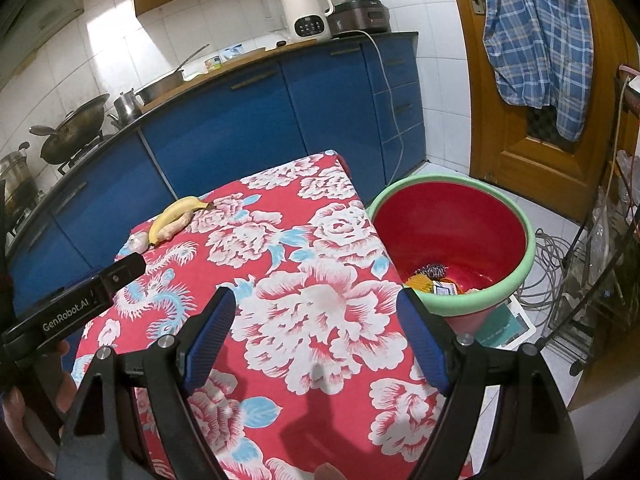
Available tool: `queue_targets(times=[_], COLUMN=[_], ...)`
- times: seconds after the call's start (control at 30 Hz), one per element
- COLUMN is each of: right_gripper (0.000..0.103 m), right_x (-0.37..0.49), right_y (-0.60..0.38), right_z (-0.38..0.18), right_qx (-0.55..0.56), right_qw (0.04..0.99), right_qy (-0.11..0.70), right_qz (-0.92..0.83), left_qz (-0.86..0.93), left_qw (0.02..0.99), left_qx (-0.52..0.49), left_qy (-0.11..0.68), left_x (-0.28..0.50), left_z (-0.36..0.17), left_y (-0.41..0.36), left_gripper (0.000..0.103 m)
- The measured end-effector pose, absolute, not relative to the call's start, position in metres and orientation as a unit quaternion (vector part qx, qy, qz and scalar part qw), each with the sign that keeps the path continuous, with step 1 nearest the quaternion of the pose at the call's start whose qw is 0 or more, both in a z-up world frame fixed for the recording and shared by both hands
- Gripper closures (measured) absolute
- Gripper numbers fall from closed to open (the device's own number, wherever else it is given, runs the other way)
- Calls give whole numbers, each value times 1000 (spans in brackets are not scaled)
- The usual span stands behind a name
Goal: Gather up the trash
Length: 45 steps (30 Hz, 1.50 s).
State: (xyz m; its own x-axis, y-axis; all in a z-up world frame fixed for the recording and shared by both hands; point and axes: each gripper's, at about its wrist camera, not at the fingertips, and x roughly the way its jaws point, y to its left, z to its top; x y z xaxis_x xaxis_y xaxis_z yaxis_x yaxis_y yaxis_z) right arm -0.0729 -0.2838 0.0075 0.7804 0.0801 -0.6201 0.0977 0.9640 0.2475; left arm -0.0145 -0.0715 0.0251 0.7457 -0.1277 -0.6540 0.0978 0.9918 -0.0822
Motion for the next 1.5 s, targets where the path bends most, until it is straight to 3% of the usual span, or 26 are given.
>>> queue_targets(times=[1.5], right_gripper=[21], right_x=[-74], right_y=[-279], right_z=[7], right_qx=[133], right_qw=[934], right_qy=[332], right_qz=[-3], left_qz=[-57], left_qw=[935], left_qx=[-24], left_qy=[350], left_x=[-17], left_z=[25], left_y=[-68], left_gripper=[30])
